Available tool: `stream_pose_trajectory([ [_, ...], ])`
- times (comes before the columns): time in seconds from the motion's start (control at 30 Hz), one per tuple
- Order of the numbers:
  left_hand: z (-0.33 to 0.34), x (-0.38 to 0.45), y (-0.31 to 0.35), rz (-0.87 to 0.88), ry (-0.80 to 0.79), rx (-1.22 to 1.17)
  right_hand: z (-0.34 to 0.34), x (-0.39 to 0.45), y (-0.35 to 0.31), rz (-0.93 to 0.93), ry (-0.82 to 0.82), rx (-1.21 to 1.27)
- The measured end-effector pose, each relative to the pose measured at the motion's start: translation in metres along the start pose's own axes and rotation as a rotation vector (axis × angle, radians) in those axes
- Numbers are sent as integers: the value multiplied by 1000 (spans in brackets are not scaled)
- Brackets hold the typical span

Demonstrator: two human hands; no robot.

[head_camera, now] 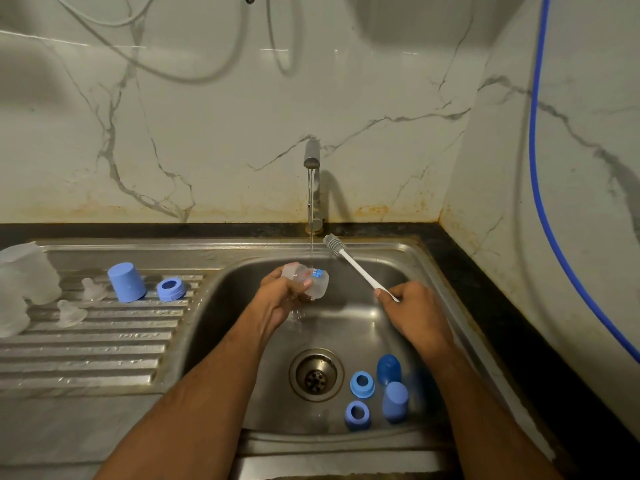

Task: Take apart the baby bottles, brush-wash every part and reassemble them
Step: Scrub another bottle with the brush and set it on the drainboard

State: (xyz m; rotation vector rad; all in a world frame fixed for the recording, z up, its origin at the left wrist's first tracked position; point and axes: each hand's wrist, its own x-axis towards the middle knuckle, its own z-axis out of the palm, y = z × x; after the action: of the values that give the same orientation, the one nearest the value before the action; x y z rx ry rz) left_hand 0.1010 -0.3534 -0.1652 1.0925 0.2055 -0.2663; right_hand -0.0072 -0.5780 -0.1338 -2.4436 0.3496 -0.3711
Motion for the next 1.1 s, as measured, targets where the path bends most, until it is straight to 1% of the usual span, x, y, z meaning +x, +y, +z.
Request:
stream_pose_trajectory([
  [0.17,2,-6,1,-103,-62,-61,-1,-1,-1,9,1,9],
  [0.27,1,-8,-3,-166,-105,-148,-1,-1,-2,9,2,7],
  [0.37,3,-9,-4,-220,-150,-291,-1,-1,-1,17,-8,21],
  [0.43,3,-8,-3,-251,-144,-279,-1,-2,-1,18,-13,27],
  [0.57,5,-3,-3,-307,-80,-215,-1,-2,-1,17,-9,17],
  [0.63,7,-1,-2,-319,-82,-200,-1,-2,-1,16,-5,11],
  [0.73,9,3,-4,-257,-93,-60,-1,-1,-3,17,-9,7],
  [0.83,11,3,-6,-122,-19,160,0,0,-2,19,-8,7],
  [0.93,10,4,-10,0,-7,334,1,0,0,19,-4,11],
  [1.03,6,8,-14,143,72,626,0,0,0,22,-5,8],
  [1.1,6,9,-15,200,120,740,0,0,0,18,-6,2],
])
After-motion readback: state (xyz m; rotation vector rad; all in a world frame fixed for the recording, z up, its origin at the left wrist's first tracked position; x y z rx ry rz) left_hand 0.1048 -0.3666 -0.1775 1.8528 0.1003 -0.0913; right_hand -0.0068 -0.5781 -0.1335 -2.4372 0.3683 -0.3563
